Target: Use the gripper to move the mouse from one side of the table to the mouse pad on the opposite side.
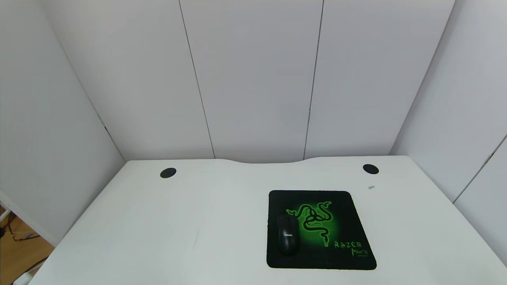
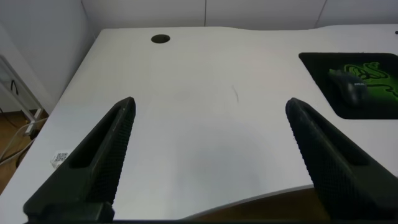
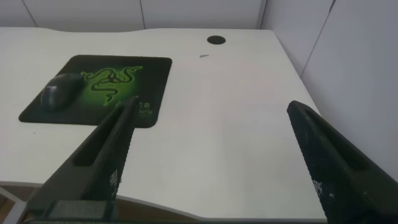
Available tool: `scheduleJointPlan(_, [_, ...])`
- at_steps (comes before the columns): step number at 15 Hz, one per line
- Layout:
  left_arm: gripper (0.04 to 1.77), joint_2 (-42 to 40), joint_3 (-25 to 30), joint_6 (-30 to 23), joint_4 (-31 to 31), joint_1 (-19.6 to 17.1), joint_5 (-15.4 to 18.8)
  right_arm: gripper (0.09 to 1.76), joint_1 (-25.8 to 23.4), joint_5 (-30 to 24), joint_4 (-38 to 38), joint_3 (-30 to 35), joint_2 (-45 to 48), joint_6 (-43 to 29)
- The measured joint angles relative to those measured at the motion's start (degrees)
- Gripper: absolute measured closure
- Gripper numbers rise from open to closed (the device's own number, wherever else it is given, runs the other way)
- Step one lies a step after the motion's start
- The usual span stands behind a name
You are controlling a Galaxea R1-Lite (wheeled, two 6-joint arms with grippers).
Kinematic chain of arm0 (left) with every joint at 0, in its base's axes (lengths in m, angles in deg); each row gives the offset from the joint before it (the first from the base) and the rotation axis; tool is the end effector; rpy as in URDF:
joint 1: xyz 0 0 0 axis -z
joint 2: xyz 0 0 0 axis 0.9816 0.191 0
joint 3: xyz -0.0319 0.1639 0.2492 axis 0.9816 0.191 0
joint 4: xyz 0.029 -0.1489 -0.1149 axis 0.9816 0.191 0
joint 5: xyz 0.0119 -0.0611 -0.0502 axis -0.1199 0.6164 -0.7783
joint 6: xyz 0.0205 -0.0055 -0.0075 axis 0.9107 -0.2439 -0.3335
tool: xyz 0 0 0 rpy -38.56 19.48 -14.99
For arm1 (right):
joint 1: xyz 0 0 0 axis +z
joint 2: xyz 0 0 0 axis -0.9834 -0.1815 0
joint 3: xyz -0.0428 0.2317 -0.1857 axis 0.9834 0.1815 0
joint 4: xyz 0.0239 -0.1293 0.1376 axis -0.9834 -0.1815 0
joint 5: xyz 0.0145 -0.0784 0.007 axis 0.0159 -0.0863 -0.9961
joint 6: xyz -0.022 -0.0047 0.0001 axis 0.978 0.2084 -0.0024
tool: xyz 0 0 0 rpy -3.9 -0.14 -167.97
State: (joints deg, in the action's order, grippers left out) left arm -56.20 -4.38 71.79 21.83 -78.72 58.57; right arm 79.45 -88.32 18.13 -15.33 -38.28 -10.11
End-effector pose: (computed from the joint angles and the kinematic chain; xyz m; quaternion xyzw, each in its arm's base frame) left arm -0.0229 -0.0001 0.0753 -0.0098 0.0014 -0.0080 0.9999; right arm -0.0227 0.0000 0.0760 0.0103 -0.0019 -0.0017 0.9999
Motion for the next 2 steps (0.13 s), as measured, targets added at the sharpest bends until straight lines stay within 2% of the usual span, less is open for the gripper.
scheduleJointPlan(2, [0.09, 0.0, -0.02, -0.11, -0.01, 0.0, -0.11, 0.14, 0.0, 0.0, 0.0, 0.0, 0.0, 0.02])
